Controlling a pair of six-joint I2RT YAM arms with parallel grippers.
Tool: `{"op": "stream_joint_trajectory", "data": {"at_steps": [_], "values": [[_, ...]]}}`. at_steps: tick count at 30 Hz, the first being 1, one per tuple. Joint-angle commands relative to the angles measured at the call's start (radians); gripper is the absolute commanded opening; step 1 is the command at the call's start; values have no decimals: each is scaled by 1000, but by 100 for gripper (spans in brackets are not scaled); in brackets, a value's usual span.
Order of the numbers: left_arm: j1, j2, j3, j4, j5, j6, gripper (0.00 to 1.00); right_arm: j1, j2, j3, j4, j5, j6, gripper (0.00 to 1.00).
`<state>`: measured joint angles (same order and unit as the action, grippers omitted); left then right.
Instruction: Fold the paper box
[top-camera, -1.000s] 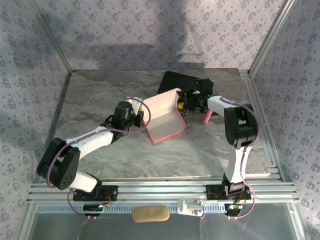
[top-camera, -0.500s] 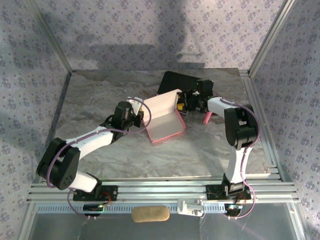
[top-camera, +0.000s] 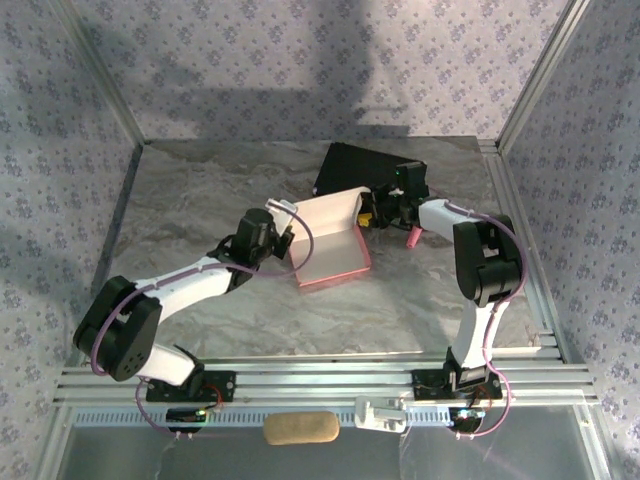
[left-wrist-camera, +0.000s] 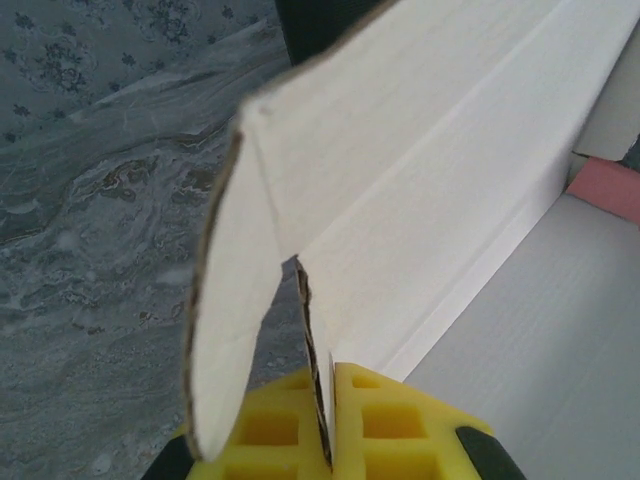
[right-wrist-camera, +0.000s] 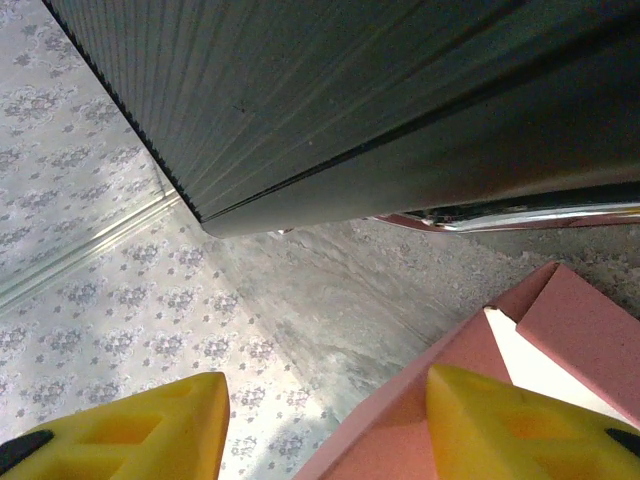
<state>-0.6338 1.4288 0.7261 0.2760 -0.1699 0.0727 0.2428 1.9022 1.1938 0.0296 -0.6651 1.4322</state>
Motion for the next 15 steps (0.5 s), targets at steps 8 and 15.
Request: {"op": "stream_joint_trajectory", "data": {"at_steps": [8, 15], "values": [[-83, 5, -34, 113, 27, 64, 3, 54, -22, -54, -118, -128, 78, 58], [-88, -20, -56, 113, 20, 93, 3, 20, -55, -45, -223, -131, 58, 62]]}}
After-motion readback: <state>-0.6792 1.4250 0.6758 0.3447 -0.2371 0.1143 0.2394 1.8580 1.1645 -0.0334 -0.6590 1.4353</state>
